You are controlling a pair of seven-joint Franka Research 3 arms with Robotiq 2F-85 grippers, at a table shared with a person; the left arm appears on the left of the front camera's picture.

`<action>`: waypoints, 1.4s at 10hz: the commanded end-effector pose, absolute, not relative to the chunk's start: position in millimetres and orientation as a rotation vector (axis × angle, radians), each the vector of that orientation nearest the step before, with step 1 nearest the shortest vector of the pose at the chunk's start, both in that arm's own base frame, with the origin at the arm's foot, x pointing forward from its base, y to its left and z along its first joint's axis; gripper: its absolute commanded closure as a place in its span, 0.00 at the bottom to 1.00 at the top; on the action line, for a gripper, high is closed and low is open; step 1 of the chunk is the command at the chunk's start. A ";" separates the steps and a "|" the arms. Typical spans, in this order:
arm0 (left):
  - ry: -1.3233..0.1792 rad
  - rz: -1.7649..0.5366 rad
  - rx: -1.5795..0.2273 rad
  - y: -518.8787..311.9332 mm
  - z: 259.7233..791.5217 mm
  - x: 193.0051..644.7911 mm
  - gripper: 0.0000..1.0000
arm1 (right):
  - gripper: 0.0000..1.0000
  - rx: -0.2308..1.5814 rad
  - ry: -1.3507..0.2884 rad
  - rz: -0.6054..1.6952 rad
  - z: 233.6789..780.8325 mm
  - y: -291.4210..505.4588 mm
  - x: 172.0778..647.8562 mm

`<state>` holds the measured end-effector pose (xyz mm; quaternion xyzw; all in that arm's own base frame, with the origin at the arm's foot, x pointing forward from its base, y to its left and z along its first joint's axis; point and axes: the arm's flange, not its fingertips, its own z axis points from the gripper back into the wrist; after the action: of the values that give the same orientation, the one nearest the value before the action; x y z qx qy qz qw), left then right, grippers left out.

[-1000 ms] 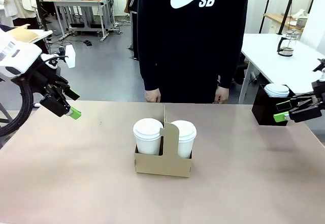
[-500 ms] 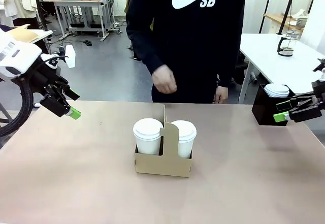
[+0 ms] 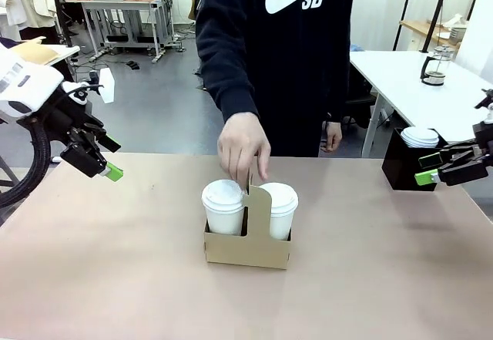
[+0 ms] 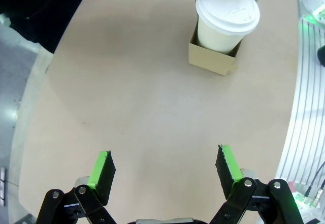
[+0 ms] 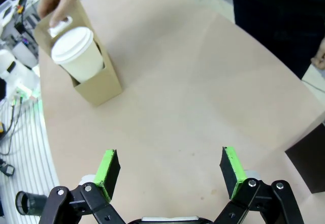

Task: Pour a drink into a cup and package it in a carrier.
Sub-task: Insert the held 600 ml Paper Cup into the Cup Carrier.

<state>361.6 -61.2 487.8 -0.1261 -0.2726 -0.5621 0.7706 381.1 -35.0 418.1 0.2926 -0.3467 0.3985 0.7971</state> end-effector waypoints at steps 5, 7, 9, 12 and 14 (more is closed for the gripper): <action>-0.597 -1.205 -0.299 -62.3 488.5 362.0 0.00 | 0.00 0.625 -0.747 0.861 418.7 -36.0 380.6; -0.597 -1.205 -0.299 -62.3 488.5 362.0 0.00 | 0.00 0.625 -0.747 0.861 418.7 -36.0 380.6; -0.597 -1.205 -0.299 -62.3 488.5 362.0 0.00 | 0.00 0.625 -0.747 0.861 418.7 -36.0 380.6; -0.597 -1.205 -0.299 -62.3 488.5 362.0 0.00 | 0.00 0.625 -0.747 0.861 418.7 -36.0 380.6; -0.597 -1.205 -0.299 -62.3 488.5 362.0 0.00 | 0.00 0.625 -0.747 0.861 418.7 -36.0 380.6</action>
<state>361.6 -61.2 487.8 -0.1262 -0.2726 -0.5621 0.7706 381.1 -35.0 418.1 0.2926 -0.3467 0.3985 0.7971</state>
